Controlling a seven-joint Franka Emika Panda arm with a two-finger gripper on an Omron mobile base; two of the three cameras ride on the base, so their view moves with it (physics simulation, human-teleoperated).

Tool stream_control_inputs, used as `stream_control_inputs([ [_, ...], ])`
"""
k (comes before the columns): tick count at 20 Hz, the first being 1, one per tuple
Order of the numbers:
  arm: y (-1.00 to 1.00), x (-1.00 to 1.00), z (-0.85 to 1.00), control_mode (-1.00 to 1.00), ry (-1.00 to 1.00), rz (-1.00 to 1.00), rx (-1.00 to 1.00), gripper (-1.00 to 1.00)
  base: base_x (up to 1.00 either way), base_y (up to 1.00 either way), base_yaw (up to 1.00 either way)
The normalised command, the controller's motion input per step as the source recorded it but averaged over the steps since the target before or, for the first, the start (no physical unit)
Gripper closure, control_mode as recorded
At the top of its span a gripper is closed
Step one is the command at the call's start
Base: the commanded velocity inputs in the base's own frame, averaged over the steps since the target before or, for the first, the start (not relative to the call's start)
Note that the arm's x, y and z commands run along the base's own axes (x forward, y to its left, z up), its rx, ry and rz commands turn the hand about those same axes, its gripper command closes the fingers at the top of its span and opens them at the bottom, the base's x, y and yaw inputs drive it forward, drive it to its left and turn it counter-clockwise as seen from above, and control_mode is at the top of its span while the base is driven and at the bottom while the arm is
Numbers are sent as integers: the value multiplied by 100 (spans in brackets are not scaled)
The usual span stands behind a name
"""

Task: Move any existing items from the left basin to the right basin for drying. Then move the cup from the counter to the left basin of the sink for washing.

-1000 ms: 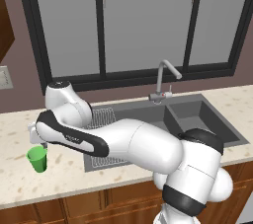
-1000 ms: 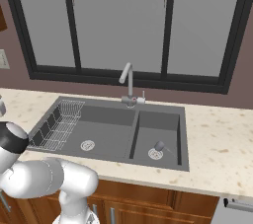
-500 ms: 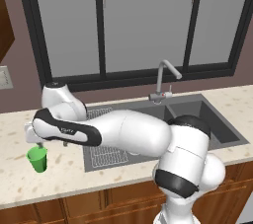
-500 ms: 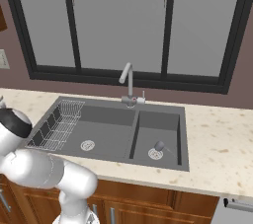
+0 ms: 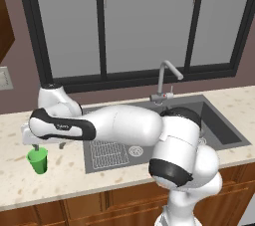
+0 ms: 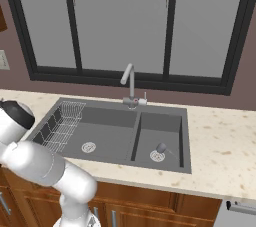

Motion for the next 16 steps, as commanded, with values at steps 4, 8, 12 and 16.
stream_control_inputs([
  [4, 10, 9, -11, -100, 2, -1, 0, -100, 0, 0, 0],
  [8, 6, 9, -11, -100, 1, -2, 0, -100, 0, 0, 0],
  [12, 1, 7, -9, -100, 0, -3, -1, -100, 0, 0, 0],
  [16, 0, 6, -5, -100, 0, -4, -2, -100, 0, 0, 0],
])
